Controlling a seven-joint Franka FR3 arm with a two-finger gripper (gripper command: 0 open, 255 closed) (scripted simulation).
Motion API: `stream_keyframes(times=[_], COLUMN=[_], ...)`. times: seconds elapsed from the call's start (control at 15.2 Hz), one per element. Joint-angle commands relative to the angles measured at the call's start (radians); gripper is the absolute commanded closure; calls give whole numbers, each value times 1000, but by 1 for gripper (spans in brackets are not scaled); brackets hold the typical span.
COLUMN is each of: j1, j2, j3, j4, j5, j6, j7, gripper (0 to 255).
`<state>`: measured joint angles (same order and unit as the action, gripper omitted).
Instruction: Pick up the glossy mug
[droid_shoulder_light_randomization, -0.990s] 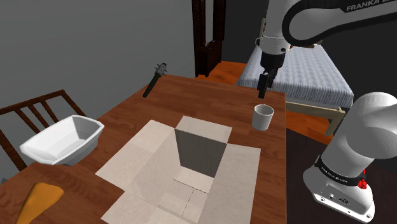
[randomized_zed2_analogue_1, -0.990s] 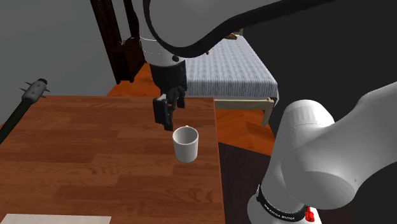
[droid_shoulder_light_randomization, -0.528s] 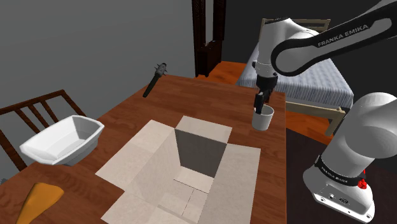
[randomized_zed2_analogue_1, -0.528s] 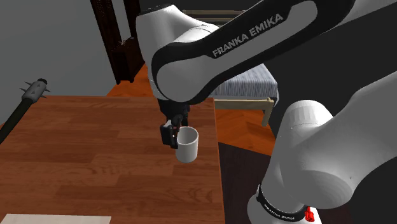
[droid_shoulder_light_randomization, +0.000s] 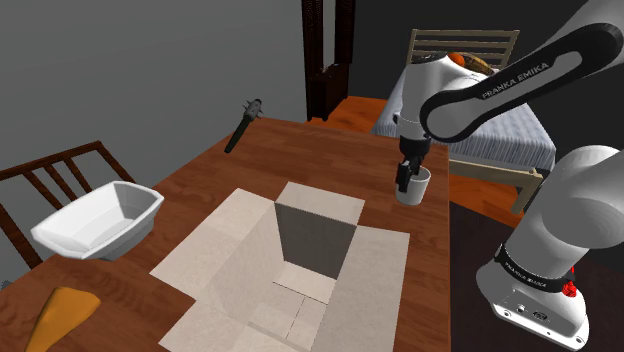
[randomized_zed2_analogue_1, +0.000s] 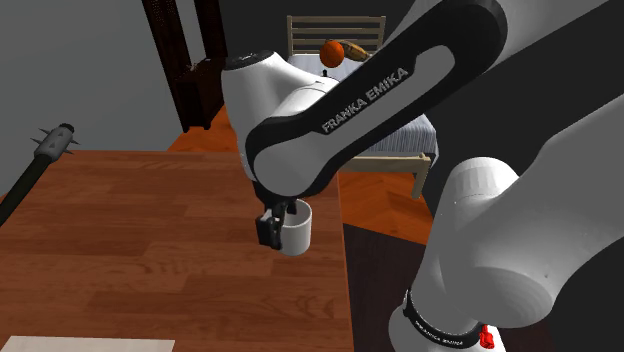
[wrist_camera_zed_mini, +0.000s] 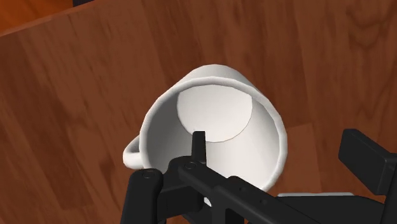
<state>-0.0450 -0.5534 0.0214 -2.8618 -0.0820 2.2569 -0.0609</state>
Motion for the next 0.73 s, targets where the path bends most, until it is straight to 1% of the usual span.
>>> stream_keyframes(times=[0.0,0.07,0.66], j1=[0,0,0], j2=[8,8,8], j3=[1,1,1], j4=[-8,-8,-8], j5=[-1,-1,-1], j6=[17,17,17], j7=[2,2,2], gripper=[0,255,255])
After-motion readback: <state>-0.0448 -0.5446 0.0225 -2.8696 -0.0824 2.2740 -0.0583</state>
